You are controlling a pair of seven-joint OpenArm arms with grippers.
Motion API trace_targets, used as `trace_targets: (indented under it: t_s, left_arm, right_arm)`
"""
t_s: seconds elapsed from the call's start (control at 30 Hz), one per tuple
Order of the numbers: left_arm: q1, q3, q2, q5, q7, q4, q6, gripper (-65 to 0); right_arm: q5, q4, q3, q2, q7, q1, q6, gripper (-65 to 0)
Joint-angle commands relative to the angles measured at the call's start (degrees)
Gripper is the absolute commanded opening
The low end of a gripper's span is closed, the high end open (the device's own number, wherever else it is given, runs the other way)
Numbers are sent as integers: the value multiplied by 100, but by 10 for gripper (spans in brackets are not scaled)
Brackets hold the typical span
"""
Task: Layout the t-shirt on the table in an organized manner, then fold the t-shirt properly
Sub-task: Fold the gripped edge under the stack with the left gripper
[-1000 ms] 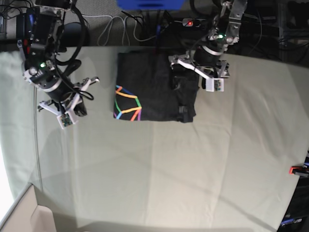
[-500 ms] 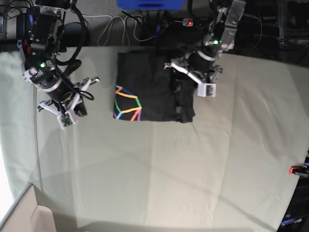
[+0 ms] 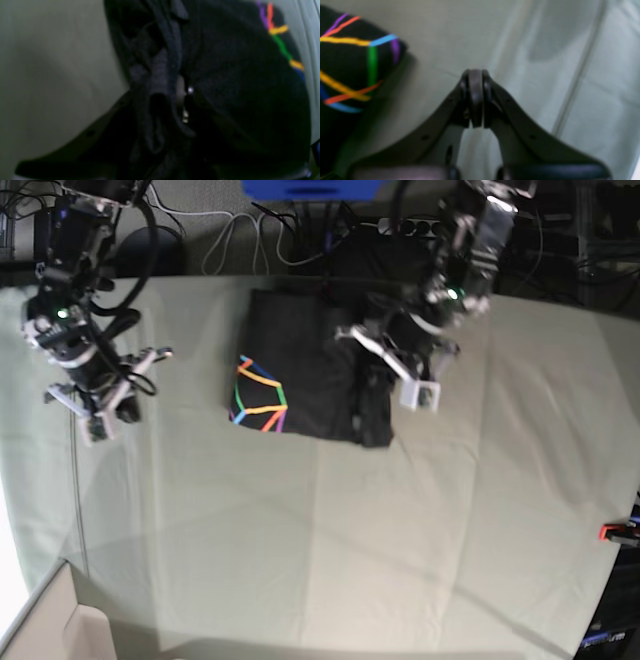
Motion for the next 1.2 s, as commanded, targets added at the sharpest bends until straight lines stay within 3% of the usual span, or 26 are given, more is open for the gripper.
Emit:
trace_targets:
  t_s: [0.0,0.27,0.4,0.5,0.63,0.7,0.9,1.17]
  left_arm:
    - [-237,139,-113,0,-215,93,-13,-650]
    - [-1617,2134,-1168,9,-224,-47,-21,-650]
    - [-2426,3154,-1353,44,-250,-399,-21,-650]
    - [-2865,3655,-1353,44,-259,-531,-250,-650]
    - [-3050,3708,-1300,52,-233,-382,-1138,-650]
    - [-3111,3708,-1239,52,-224,-399,-1384,-650]
    - [-3489,3708,-1036,554,-277,-1129,-1586,-650]
    - [-3990,3699,-210,1547,-294,-2702,-2219,-650]
  right_arm:
    - [104,97,59,32,131,49,-3,-650]
    - [95,97,376,32,140,40,-3,-650]
    - [95,97,376,32,140,-13,-3,-650]
    - [86,97,384,103,104,-30,-3,-650]
    - [86,97,419,112,96,-30,-3,-650]
    - [86,97,560,112,96,-30,-3,-650]
    - [86,97,701,112,96,-39,-3,-650]
    - [86,97,692,85,87,-189,-3,-650]
